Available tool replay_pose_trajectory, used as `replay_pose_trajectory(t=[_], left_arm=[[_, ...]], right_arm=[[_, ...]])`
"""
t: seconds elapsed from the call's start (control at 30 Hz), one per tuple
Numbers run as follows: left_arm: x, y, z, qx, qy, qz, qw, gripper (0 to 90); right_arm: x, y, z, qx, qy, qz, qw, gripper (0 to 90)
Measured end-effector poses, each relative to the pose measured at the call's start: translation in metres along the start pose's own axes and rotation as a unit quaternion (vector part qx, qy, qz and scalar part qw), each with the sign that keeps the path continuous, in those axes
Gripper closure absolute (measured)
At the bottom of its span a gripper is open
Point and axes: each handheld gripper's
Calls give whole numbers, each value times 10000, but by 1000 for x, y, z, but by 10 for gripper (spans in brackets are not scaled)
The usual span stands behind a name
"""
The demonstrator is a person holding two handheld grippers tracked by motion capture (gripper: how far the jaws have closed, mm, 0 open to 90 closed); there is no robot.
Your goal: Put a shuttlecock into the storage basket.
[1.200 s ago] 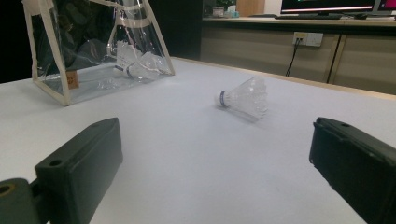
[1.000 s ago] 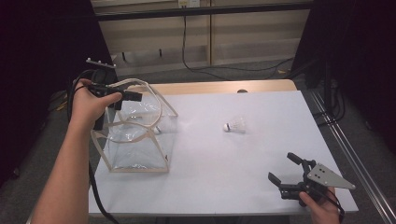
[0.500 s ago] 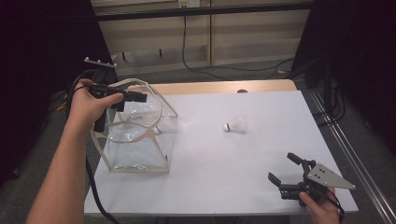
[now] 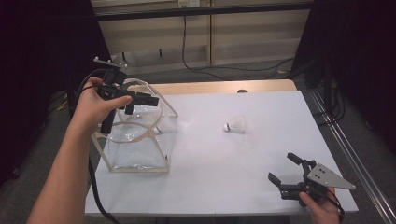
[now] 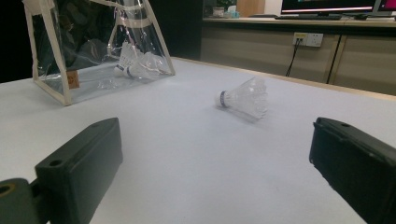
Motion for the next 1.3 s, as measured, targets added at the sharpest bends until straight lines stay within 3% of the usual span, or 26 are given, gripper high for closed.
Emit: replay_pose_trajectory(t=[0.63, 1.3], left_arm=[[-15, 22, 3, -253, 15, -233, 9994, 232], [-30, 35, 1, -425, -147, -236, 9987, 170]], right_arm=[[0, 0, 0, -3, 7, 7, 10000, 24], [-1, -1, 0, -20, 14, 24, 10000, 24]])
Point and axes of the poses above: each handheld gripper's, and its own axes: x roughly backward along the jaws, z roughly out of its top, y roughly to its right, and after that the axes turned 3 degrees about -y, right-handed
